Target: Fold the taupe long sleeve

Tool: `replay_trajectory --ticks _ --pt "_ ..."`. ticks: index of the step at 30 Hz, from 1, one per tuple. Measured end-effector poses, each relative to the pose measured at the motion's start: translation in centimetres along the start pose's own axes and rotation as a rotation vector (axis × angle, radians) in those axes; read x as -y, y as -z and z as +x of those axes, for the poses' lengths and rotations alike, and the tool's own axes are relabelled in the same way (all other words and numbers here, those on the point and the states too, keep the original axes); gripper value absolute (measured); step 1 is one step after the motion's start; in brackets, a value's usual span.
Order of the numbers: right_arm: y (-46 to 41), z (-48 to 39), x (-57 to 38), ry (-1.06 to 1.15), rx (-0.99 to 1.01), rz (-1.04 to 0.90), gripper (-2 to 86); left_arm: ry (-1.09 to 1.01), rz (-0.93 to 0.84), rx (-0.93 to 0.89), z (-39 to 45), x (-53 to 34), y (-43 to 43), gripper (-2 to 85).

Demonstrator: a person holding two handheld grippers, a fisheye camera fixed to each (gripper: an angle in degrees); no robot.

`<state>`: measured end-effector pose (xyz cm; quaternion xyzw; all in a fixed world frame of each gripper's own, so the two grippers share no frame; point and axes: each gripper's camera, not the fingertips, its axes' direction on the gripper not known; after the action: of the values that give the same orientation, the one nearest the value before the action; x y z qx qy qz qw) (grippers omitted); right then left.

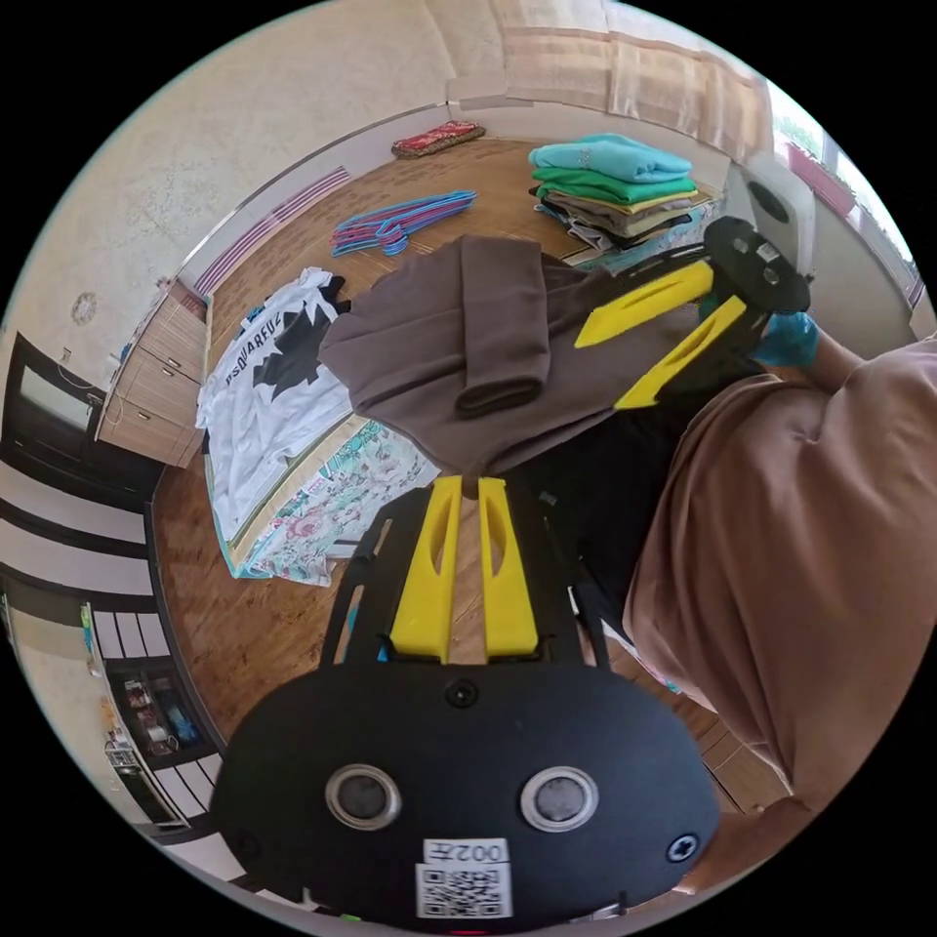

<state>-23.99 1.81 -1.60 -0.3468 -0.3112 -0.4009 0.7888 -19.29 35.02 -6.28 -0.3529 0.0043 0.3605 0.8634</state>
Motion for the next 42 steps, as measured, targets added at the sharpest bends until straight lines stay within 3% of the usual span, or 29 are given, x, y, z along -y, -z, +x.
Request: replay_trajectory --ticks 11,19,28,42 --pt "-3.8 -2.3 9.1 0.116 -0.158 -0.004 9.5 0.024 0.033 -0.02 -1.2 0.4 1.2 2.0" --pt "-3.1 -0.6 11.8 0.096 -0.141 0.0 4.2 0.05 0.066 -0.051 -2.2 -0.4 1.0 2.0" --pt "-1.6 3.6 13.3 0.01 -0.001 0.024 3.4 0.054 0.127 -0.048 -4.0 -3.4 -1.1 9.2" --pt "-1.0 8.0 15.4 0.045 0.131 -0.029 2.8 -0.222 0.274 -0.004 -4.6 -1.4 -5.8 9.3"
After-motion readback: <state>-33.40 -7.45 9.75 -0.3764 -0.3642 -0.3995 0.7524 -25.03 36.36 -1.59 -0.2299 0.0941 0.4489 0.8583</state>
